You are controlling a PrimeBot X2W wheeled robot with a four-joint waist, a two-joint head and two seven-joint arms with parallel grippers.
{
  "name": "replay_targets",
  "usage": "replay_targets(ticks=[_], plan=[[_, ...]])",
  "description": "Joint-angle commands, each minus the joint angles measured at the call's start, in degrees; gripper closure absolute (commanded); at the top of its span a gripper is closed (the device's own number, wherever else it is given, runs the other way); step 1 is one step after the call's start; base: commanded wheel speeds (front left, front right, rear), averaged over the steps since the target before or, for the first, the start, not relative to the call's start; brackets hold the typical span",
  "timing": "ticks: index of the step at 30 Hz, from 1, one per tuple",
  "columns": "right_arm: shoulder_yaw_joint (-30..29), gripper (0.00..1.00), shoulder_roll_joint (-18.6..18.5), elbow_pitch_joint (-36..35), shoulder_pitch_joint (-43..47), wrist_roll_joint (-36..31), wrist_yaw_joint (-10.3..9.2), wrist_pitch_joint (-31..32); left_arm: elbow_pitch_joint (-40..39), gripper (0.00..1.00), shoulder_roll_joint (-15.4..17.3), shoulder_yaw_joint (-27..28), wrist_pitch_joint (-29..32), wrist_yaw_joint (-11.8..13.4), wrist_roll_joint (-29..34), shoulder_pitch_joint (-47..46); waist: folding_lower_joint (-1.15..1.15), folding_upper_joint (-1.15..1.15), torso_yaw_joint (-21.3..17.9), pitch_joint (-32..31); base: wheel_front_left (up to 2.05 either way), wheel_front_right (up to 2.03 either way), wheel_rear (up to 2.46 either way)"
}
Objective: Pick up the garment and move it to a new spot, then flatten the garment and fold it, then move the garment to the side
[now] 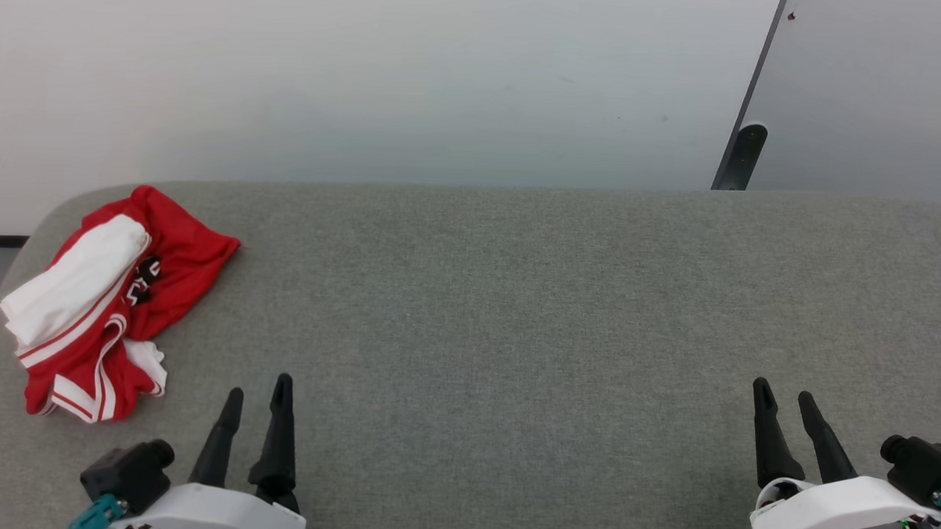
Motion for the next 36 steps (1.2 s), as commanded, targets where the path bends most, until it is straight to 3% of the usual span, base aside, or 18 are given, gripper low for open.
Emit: replay_targets(ticks=[1,36], plan=[[0.4,0.0,0.0,-0.3,-1.0,-2.2,0.05,-0.7,-1.2,0.0,0.3,-0.1,-0.6,0.3,2.2,0.1,0.0,0.0,0.0,0.0,0.0,0.0,0.0],[2.0,0.0,0.0,-0.2,-1.5,-22.2,0.06,-4.9,-5.3,0.0,0.4,-1.4,-5.3,0.6,22.1,2.5,0.0,0.0,0.3,-0.5,0.0,0.0,0.0]])
